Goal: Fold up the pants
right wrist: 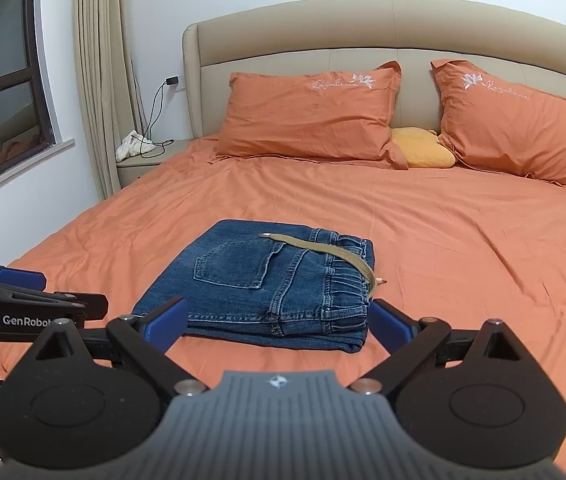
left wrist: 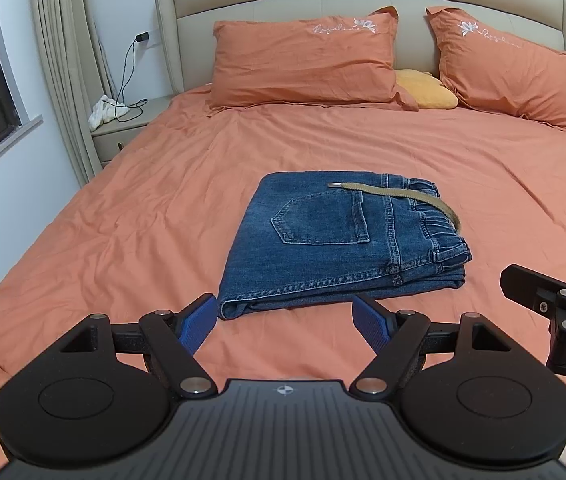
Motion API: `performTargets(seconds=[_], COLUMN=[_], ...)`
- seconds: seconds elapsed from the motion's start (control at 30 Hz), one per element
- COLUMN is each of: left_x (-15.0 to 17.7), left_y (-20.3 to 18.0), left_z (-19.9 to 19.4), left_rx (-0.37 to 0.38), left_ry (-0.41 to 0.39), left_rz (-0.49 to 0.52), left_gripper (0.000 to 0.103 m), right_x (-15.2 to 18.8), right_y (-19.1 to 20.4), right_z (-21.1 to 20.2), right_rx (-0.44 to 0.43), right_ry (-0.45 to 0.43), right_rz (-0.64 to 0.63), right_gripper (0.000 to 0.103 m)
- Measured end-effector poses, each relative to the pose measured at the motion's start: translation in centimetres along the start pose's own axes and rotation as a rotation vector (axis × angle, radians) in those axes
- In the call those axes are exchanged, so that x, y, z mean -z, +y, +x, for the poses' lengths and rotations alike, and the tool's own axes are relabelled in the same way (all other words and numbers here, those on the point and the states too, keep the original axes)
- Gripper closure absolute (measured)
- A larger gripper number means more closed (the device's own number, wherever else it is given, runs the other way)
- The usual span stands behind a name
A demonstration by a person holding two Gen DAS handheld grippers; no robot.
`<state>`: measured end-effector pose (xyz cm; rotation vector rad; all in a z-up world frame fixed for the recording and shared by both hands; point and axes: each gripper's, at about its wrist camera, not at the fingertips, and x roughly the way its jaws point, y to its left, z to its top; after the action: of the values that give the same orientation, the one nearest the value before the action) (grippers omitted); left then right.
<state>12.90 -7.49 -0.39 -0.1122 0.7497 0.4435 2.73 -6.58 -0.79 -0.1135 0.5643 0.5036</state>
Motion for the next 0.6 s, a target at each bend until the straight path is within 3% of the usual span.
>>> performTargets(seconds=[0.6], left_x=[0.13], left_y=[-0.41], left_z=[-0.33], left_rx=[0.000], left_ry=[0.000], left_rz=[0.007], left_gripper=[0.013], right_x=[0.01], right_y=[0.01], right_z=[-0.19], right_rx=[-0.005], right_ry=[-0.001], right_rz=[-0.002], right_gripper=[0.010])
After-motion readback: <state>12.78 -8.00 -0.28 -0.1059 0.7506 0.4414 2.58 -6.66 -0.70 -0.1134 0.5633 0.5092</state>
